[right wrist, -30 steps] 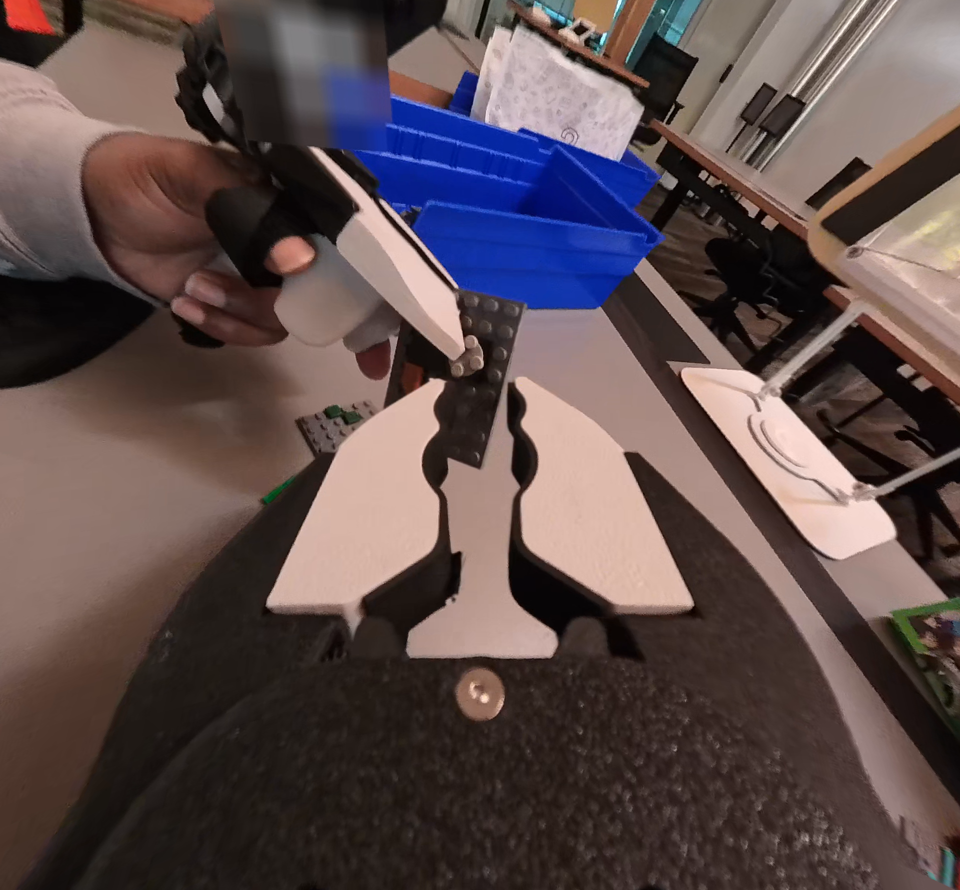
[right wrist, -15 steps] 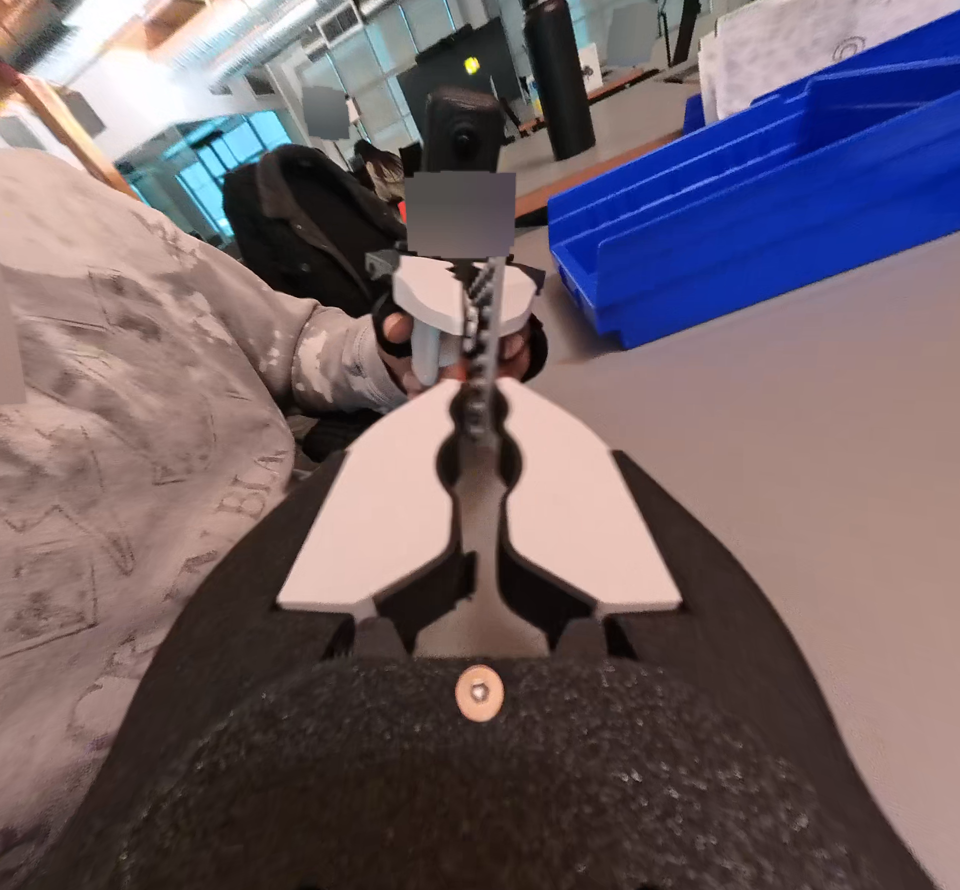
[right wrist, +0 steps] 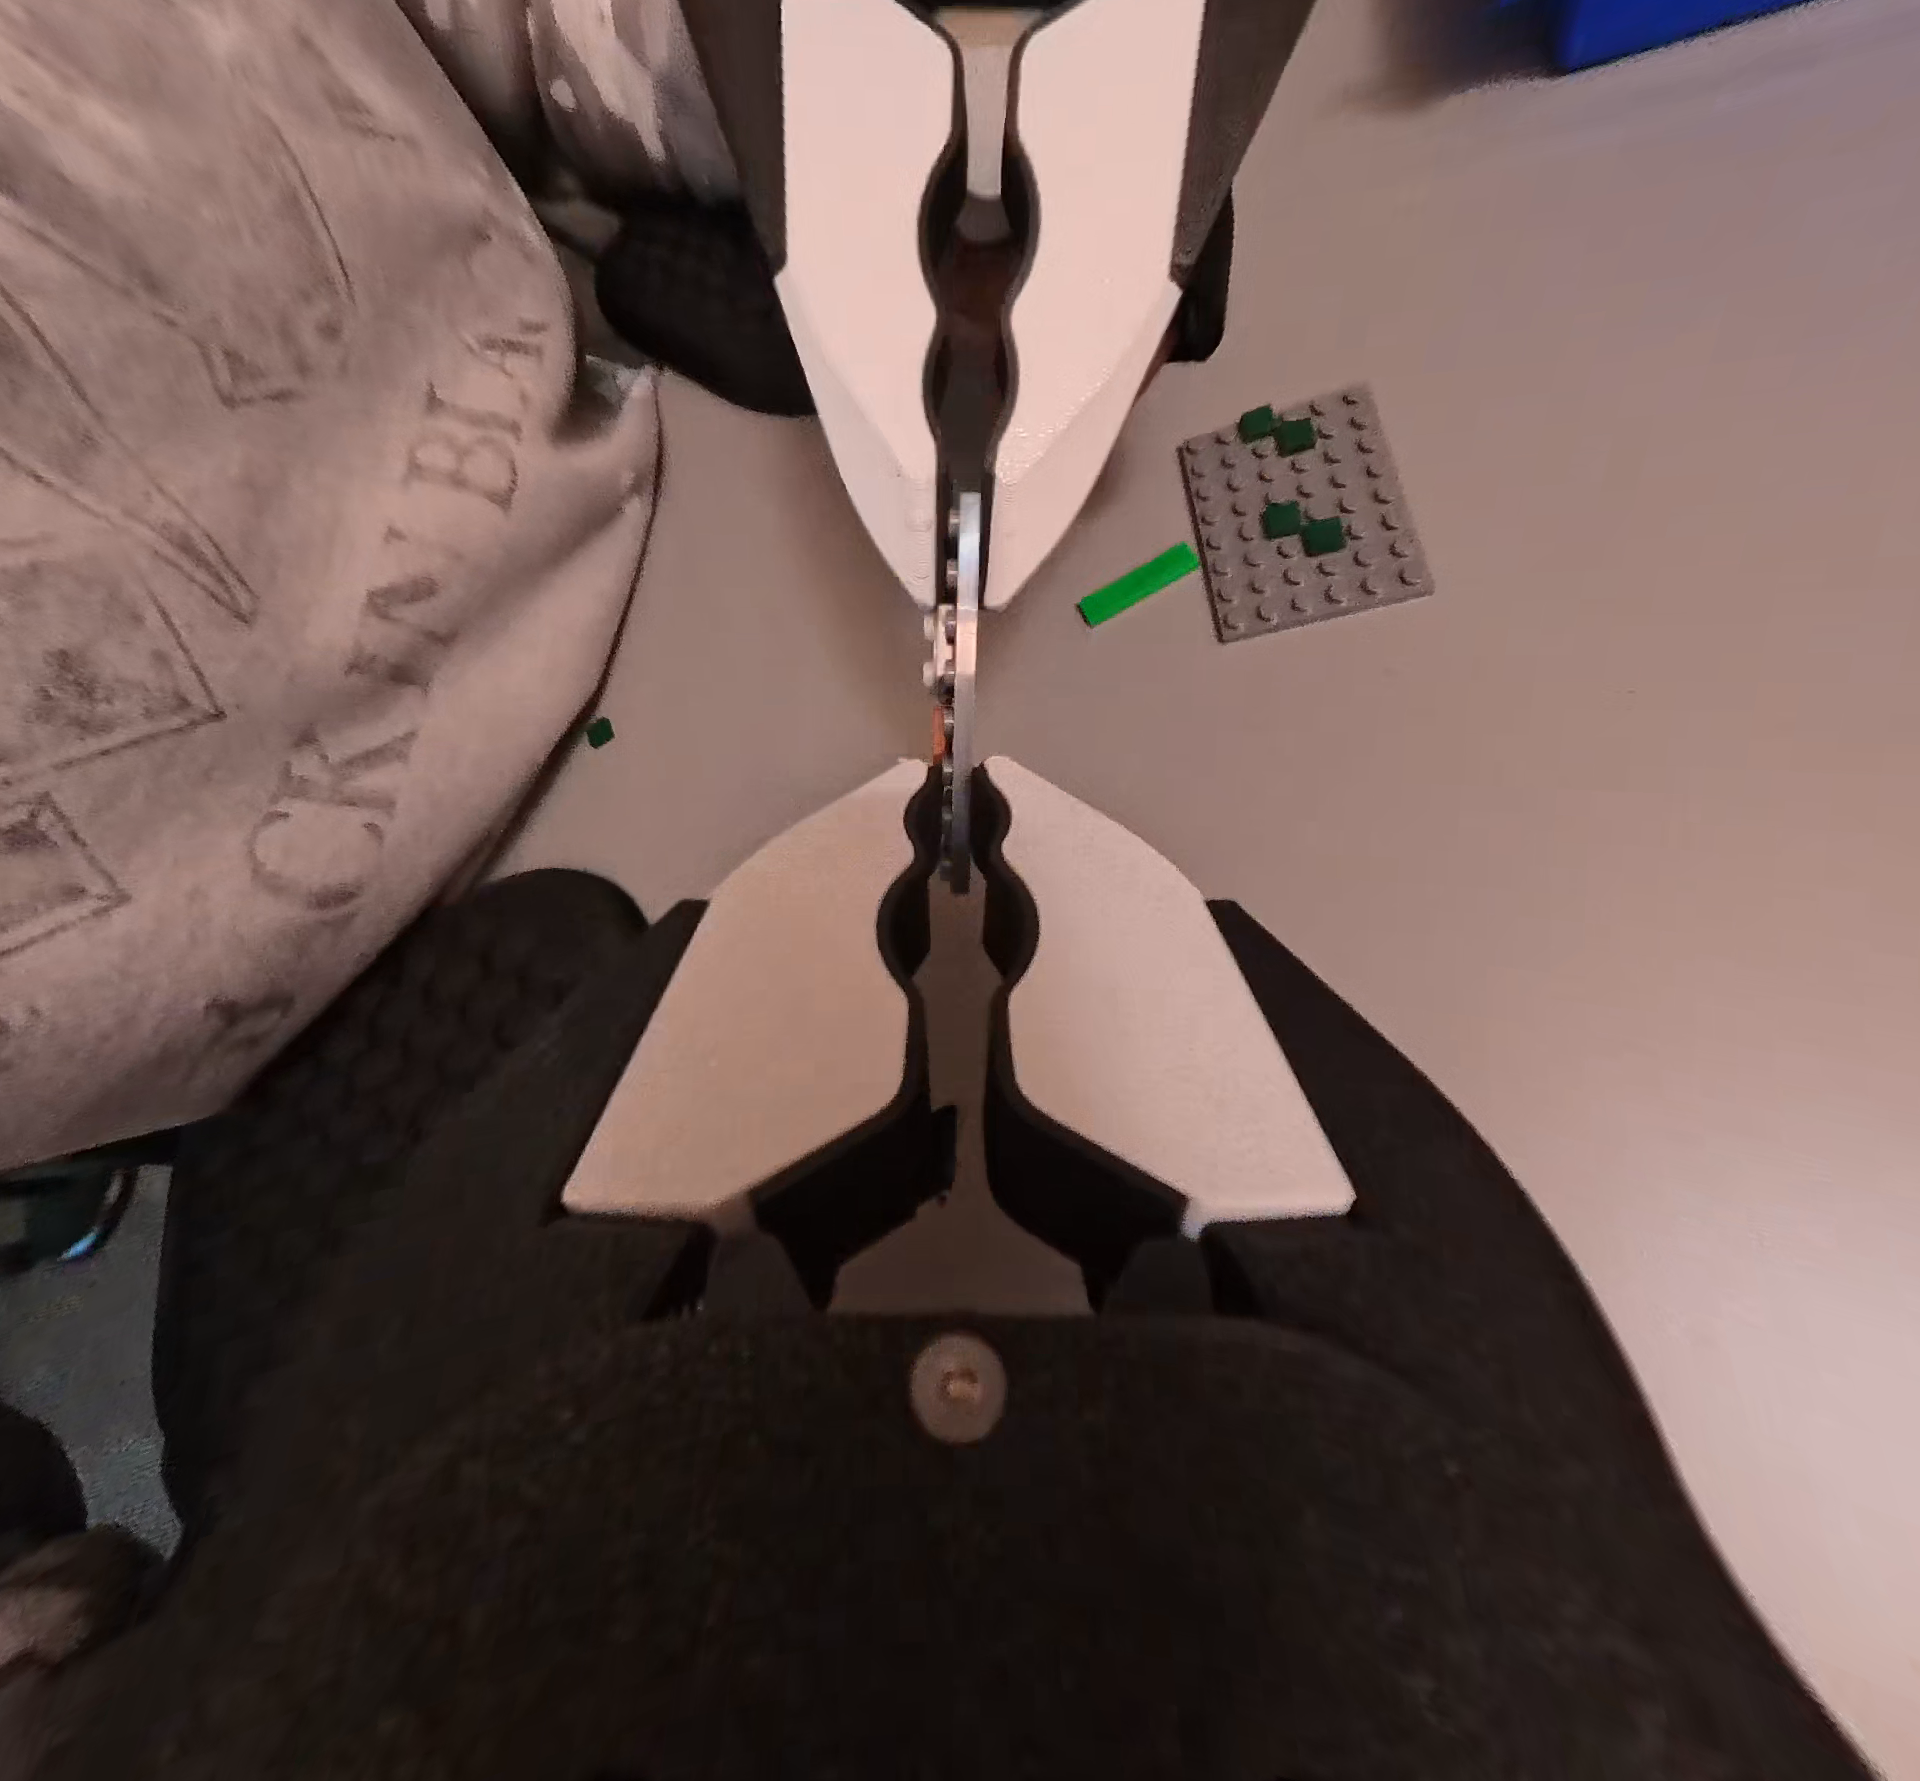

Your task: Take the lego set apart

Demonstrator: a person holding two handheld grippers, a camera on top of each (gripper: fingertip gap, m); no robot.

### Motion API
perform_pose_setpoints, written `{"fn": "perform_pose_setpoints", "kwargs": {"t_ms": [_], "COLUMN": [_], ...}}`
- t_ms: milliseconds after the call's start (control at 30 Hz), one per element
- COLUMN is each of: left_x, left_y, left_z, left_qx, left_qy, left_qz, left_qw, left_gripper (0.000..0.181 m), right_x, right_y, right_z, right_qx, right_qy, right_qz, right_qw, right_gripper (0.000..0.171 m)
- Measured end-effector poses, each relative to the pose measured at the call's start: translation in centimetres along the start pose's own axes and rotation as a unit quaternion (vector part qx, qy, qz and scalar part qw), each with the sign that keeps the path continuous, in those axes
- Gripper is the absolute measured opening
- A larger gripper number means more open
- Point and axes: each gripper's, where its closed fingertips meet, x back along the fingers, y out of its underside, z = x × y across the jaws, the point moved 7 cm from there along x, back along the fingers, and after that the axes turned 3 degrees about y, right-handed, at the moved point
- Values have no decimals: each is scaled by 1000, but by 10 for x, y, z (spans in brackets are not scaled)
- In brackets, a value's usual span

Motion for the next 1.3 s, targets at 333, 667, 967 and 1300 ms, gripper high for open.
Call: {"fn": "perform_pose_setpoints", "kwargs": {"t_ms": [333, 667, 967, 1300], "left_x": [39, 41, 40, 40], "left_y": [-12, -15, -17, -16], "left_z": [-42, -37, -31, -29], "left_qx": [209, 210, 182, 170], "left_qy": [-48, -88, -112, -115], "left_qz": [211, 247, 238, 237], "left_qw": [954, 942, 948, 950], "left_gripper": [5, 5, 6, 8], "right_x": [16, -19, -21, -21], "right_y": [-49, -55, -55, -54], "right_z": [7, 6, 6, 7], "right_qx": [155, 162, 151, 130], "right_qy": [341, 432, 448, 448], "right_qz": [124, 130, 135, 158], "right_qw": [919, 877, 871, 870], "right_gripper": [15, 30, 23, 19]}}
